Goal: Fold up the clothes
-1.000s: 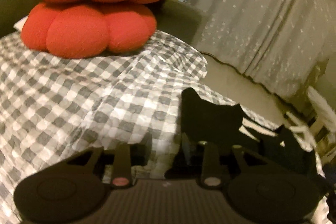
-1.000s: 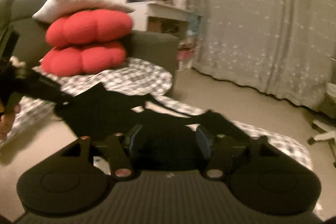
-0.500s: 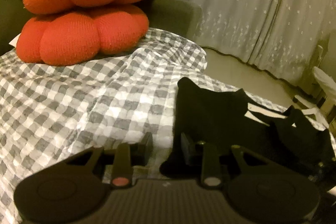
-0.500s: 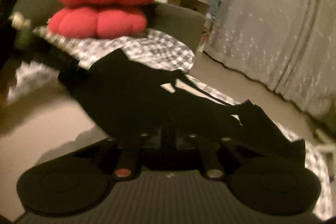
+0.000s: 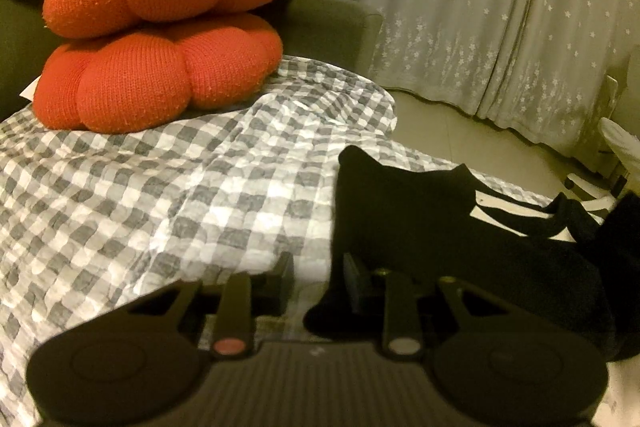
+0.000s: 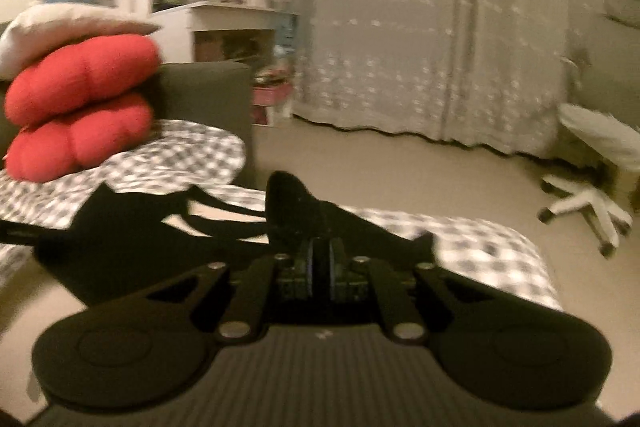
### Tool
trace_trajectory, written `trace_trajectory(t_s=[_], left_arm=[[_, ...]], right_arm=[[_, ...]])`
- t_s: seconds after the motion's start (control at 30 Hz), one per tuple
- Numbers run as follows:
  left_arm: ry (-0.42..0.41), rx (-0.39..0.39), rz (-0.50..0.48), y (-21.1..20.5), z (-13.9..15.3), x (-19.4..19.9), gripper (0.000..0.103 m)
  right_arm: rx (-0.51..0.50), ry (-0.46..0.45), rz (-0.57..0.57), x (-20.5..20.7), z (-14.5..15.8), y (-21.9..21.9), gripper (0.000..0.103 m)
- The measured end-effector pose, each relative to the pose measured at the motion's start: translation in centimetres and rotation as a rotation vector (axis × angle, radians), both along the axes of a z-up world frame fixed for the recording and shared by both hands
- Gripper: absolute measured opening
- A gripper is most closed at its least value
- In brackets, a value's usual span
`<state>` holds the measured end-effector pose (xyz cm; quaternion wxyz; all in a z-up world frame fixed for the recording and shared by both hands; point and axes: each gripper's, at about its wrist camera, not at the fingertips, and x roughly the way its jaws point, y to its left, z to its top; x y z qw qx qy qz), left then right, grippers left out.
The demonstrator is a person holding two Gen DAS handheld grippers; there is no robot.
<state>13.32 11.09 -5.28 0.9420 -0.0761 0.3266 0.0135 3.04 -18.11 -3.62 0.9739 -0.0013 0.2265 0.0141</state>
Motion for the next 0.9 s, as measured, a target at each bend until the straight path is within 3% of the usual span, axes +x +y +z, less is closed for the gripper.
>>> trace_trajectory(t_s=[0.33, 0.4, 0.5, 0.6, 0.73, 0.9], left_arm=[[0.007, 0.014, -0.001, 0.0, -0.1, 0.0, 0.027], [0.018, 0.017, -0.002, 0.0, 0.1, 0.1, 0.027], [0.033, -0.018, -0.001, 0.7, 0.5, 0.0, 0.027], [0.012, -0.114, -0.005, 1.8, 0.9, 0.0, 0.027], [-0.038, -0.237, -0.009, 2.6, 1.2, 0.2, 0.027], [-0.07, -0.218, -0.009, 1.4, 0.7, 1.1, 0.027]], right_arm=[[0.062, 0.168, -0.089, -0.5, -2.4, -5.7, 0.007], [0.065, 0.18, -0.091, -0.7, -2.3, -6.0, 0.015], [0.068, 0.167, -0.094, -1.1, -1.6, -6.4, 0.032], [0.121, 0.125, -0.091, -1.0, -1.4, -7.4, 0.049], [0.257, 0.094, -0.087, -0.3, -1.6, -8.7, 0.05], [0.339, 0.071, -0.101, 1.3, -2.2, -8.6, 0.05]])
